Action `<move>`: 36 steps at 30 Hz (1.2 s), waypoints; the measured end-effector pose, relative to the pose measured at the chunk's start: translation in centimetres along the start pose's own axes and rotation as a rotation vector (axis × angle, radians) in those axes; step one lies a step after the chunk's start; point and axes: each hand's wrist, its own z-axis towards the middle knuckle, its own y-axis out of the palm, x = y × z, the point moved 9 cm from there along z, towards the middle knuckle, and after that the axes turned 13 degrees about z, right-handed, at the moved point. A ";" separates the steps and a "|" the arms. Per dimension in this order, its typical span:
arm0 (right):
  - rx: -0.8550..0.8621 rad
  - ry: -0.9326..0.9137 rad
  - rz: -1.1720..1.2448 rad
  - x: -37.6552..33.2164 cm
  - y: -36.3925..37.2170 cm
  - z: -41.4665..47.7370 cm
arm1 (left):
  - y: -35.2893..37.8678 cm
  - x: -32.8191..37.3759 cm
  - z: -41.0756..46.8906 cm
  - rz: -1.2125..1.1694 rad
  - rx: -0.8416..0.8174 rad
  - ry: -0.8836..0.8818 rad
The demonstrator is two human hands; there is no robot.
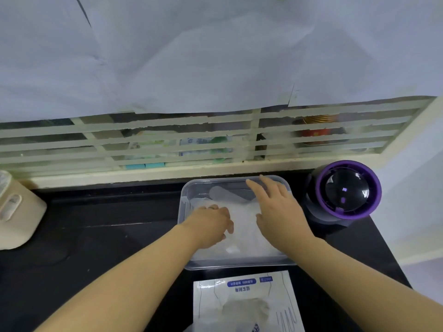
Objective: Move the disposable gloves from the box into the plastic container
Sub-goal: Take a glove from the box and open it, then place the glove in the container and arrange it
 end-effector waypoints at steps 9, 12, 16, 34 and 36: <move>-0.598 0.069 0.004 0.2 8.8 0.3 | 1.3 -0.6 1.3 -0.250 -0.011 -0.078; -0.699 0.054 -0.056 0.6 10.6 -0.1 | 1.5 -1.3 1.6 -0.418 0.019 -0.157; -0.777 0.136 -0.009 2.0 12.5 -0.7 | 2.9 -1.9 2.0 -0.537 -0.045 -0.269; -0.504 0.111 0.023 1.6 5.8 -0.8 | -1.0 0.7 -0.5 -0.377 -0.057 -0.213; -0.290 -0.045 0.122 -0.9 1.8 -1.5 | -3.3 0.5 -2.8 -0.444 0.144 -0.201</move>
